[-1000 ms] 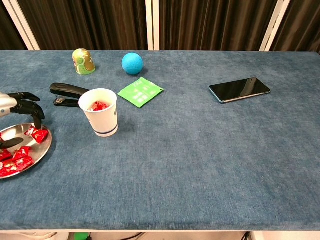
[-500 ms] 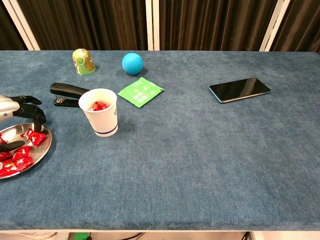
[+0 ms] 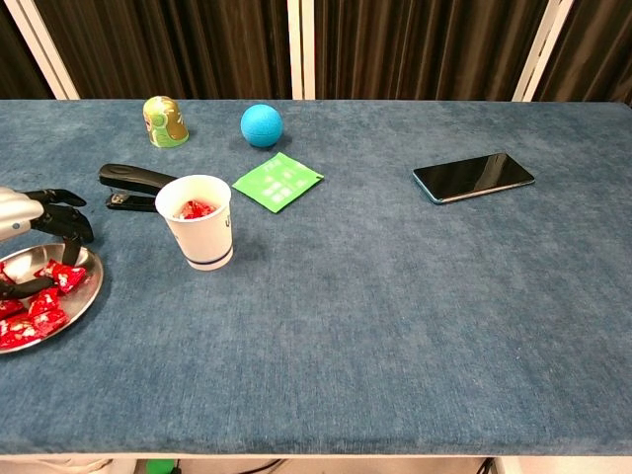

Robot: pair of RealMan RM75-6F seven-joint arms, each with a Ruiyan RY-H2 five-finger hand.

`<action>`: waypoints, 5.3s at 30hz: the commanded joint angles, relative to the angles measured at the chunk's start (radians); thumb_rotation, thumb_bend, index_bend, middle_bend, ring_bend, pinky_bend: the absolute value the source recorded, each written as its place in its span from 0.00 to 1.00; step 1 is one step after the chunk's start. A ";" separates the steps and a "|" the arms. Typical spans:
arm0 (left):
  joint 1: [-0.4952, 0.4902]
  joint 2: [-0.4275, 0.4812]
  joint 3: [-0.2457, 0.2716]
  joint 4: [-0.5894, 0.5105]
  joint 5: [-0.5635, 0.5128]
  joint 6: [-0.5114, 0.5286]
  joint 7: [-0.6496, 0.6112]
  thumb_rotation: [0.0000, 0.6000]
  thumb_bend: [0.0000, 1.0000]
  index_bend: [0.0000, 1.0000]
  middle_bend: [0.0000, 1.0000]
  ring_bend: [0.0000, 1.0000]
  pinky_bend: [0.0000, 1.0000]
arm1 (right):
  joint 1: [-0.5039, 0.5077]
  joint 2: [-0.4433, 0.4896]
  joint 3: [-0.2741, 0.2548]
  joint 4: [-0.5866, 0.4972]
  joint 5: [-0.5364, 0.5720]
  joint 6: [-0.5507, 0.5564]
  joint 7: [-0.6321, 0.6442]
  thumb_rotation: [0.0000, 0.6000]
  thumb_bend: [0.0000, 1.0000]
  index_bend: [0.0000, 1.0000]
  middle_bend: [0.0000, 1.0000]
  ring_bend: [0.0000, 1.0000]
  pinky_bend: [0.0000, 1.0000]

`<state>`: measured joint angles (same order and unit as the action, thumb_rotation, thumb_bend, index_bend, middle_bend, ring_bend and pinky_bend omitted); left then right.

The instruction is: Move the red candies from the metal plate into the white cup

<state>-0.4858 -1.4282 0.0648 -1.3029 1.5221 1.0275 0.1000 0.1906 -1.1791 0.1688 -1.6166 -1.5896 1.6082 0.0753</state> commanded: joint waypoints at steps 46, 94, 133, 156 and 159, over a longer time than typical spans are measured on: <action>-0.180 -0.006 -0.179 -0.223 -0.075 -0.038 -0.028 1.00 0.38 0.58 0.24 0.07 0.27 | -0.006 0.004 0.001 0.035 0.010 0.004 0.058 1.00 0.38 0.00 0.00 0.00 0.00; 0.174 0.175 0.053 -0.222 0.008 0.252 -0.121 1.00 0.28 0.34 0.24 0.07 0.27 | 0.003 0.000 0.000 0.044 0.008 -0.007 0.062 1.00 0.38 0.00 0.00 0.00 0.00; 0.203 0.102 0.036 -0.133 -0.045 0.124 -0.108 1.00 0.28 0.41 0.23 0.07 0.27 | 0.002 -0.008 -0.007 0.046 0.008 -0.011 0.044 1.00 0.38 0.00 0.00 0.00 0.00; 0.205 0.090 0.021 -0.124 -0.035 0.133 -0.038 1.00 0.35 0.58 0.24 0.07 0.28 | 0.003 -0.009 -0.006 0.046 0.011 -0.015 0.043 1.00 0.38 0.00 0.00 0.00 0.00; 0.205 0.093 0.019 -0.129 -0.029 0.141 -0.039 1.00 0.35 0.59 0.24 0.07 0.28 | 0.003 -0.010 -0.007 0.047 0.011 -0.015 0.044 1.00 0.38 0.00 0.00 0.00 0.00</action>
<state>-0.2806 -1.3363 0.0840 -1.4311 1.4922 1.1671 0.0618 0.1939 -1.1889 0.1620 -1.5694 -1.5790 1.5933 0.1199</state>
